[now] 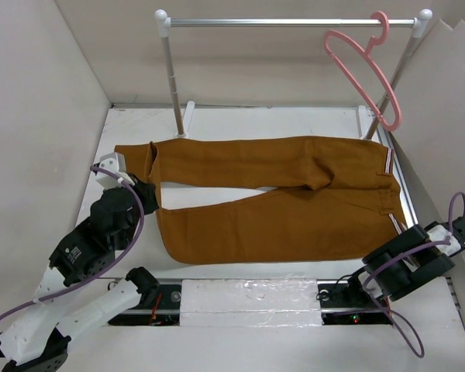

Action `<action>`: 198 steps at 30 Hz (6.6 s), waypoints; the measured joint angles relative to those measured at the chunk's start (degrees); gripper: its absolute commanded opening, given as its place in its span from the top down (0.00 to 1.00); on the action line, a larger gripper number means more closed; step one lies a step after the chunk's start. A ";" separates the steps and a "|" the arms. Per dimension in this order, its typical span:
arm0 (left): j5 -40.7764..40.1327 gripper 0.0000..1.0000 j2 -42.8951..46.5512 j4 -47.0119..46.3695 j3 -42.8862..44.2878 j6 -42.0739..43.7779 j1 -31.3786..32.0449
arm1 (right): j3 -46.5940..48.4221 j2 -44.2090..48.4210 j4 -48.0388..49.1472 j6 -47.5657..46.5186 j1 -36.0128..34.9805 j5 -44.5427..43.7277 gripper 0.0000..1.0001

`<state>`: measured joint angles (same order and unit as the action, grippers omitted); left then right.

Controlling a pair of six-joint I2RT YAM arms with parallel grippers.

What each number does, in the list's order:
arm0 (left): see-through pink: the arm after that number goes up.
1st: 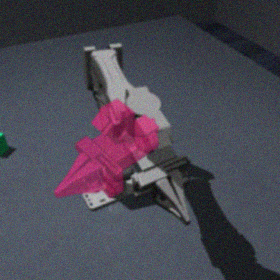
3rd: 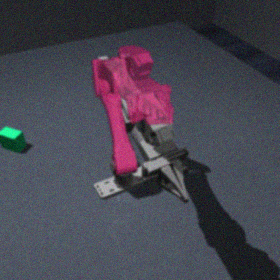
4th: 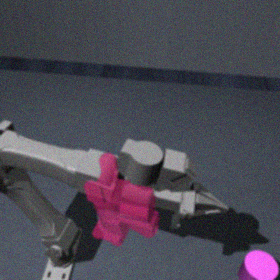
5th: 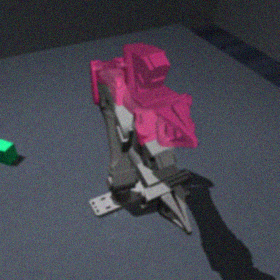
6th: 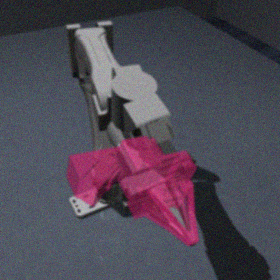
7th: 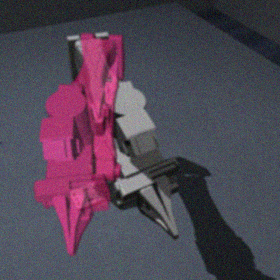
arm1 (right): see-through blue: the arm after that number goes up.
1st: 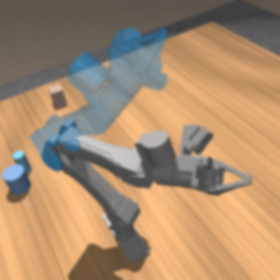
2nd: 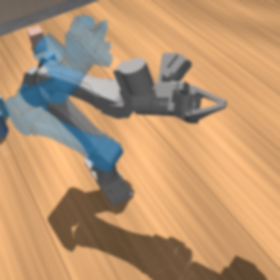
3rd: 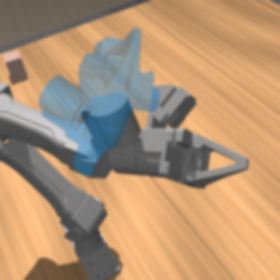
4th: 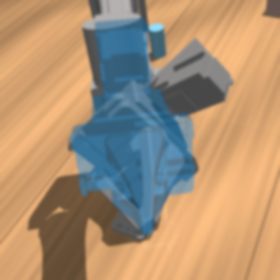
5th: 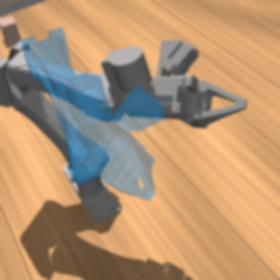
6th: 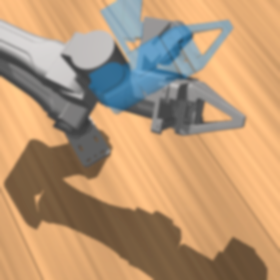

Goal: Place the trousers on the hanger
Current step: Fold the trousers at the center of the board.

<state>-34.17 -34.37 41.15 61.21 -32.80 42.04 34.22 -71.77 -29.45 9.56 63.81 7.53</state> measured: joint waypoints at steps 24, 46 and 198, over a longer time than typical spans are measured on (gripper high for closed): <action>-3.48 1.00 -0.83 -1.25 2.93 1.07 0.00 | 2.49 -3.65 1.22 -8.02 0.04 4.28 0.63; -7.02 1.00 -1.40 -4.11 1.84 2.64 0.00 | 2.56 -4.55 4.35 -8.04 0.00 4.87 0.63; 6.47 0.33 -50.84 -13.42 -5.01 -8.24 -60.94 | -3.17 15.96 4.42 -4.22 -21.51 19.98 0.46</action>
<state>-27.70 -85.21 27.73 56.21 -41.04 -18.90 31.05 -55.81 -25.04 5.34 42.30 27.51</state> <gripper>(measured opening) 0.465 0.433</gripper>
